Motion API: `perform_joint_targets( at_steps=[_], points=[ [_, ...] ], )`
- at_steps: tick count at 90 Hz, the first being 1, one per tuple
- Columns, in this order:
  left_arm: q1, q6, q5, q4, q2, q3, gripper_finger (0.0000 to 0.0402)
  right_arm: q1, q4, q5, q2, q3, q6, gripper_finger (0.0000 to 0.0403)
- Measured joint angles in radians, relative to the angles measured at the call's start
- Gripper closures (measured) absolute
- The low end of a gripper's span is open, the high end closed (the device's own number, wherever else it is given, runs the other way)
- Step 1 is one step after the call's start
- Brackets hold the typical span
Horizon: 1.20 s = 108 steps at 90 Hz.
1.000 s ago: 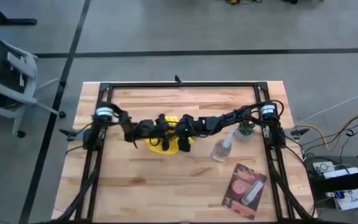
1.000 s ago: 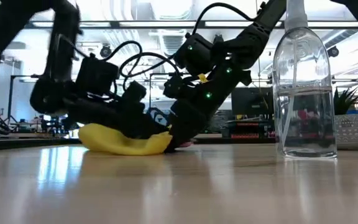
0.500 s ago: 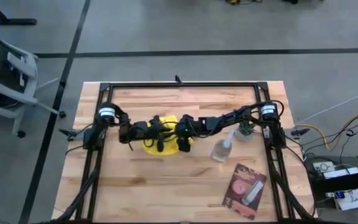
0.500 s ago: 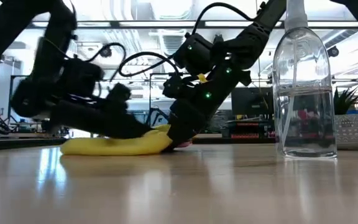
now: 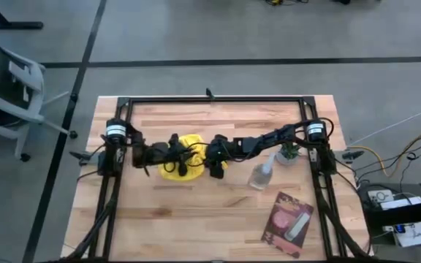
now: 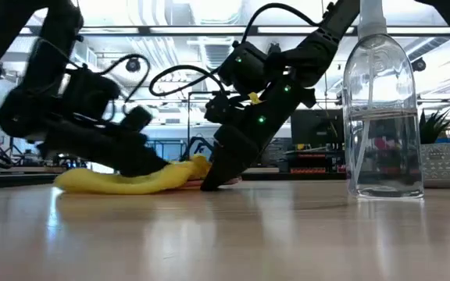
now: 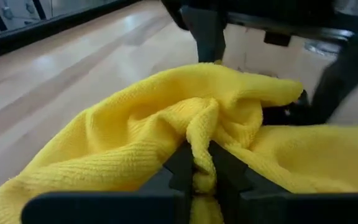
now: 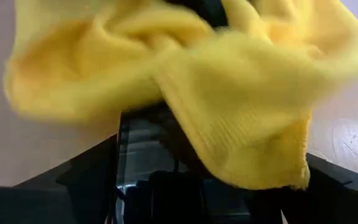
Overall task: Apply microfiber cloth
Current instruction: Wipe the front of the pink cellphone with a microfiber cloth
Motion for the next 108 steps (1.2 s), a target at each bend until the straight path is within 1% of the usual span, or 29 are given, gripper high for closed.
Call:
perform_joint_targets(
  at_steps=[12,25,34,46,58,71,85,97,103,108],
  points=[
    [0.0,0.009,0.02,-0.036,0.034,0.106,0.0386,0.0,0.0,0.0,0.0,0.0,0.001,0.0072],
    [0.001,0.009,0.069,-0.063,0.062,0.18,0.0385,0.0,-0.01,0.003,-0.001,-0.002,0.018,0.0073],
    [0.001,0.009,0.083,-0.069,0.074,0.199,0.0386,0.0,-0.021,0.007,-0.003,-0.003,0.027,0.0068],
    [0.001,0.009,0.085,-0.06,0.077,0.192,0.0385,0.0,-0.018,0.006,-0.003,-0.003,0.023,0.007],
    [-0.002,0.003,0.047,-0.044,0.067,0.135,0.0386,0.0,-0.001,-0.005,-0.002,-0.001,0.0,0.0072],
    [-0.002,-0.02,0.035,-0.044,0.032,0.035,0.039,0.0,0.005,-0.009,0.0,0.001,-0.009,0.0069],
    [-0.002,-0.041,-0.003,-0.046,-0.038,-0.092,0.0392,0.0,0.002,-0.006,0.0,0.001,-0.01,0.0074],
    [-0.002,-0.051,-0.04,-0.051,-0.107,-0.205,0.0392,0.0,0.0,-0.004,0.0,0.001,-0.009,0.007],
    [-0.001,-0.057,-0.06,-0.074,-0.143,-0.253,0.0393,0.0,-0.003,-0.003,0.0,0.001,-0.006,0.0069],
    [-0.001,-0.059,-0.065,-0.06,-0.17,-0.276,0.0393,0.0,-0.003,-0.002,0.0,0.001,-0.005,0.007]
  ],
)
